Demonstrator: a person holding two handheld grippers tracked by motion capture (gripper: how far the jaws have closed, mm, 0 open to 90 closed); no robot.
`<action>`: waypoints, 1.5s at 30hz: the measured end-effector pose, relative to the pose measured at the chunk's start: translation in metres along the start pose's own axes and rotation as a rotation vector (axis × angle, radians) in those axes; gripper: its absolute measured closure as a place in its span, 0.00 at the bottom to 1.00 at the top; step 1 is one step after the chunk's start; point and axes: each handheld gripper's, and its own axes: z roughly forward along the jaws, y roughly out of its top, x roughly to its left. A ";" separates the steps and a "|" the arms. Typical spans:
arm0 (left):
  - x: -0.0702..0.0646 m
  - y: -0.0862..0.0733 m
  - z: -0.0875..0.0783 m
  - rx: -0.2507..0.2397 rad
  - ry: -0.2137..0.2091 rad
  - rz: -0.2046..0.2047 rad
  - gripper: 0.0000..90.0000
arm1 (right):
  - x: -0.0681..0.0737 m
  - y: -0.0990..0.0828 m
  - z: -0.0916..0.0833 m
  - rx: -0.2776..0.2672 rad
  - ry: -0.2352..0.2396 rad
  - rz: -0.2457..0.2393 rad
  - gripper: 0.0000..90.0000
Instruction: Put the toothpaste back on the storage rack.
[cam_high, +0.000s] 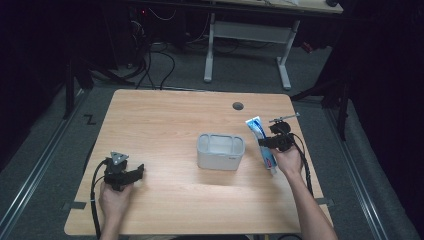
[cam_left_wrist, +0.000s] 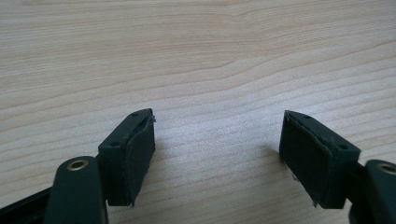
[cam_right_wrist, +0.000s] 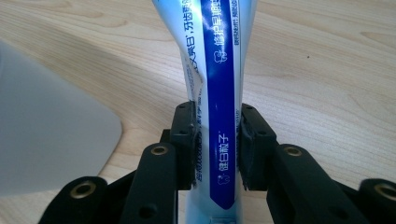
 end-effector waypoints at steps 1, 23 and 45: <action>0.000 0.000 0.000 0.001 -0.001 0.000 0.30 | 0.001 0.000 -0.001 -0.004 0.000 -0.007 0.78; 0.000 0.000 0.000 -0.001 -0.001 -0.001 0.30 | 0.017 -0.001 -0.028 -0.097 0.056 -0.061 0.80; 0.000 0.000 0.000 0.001 -0.002 0.000 0.30 | 0.029 -0.001 -0.066 -0.221 0.147 -0.089 0.79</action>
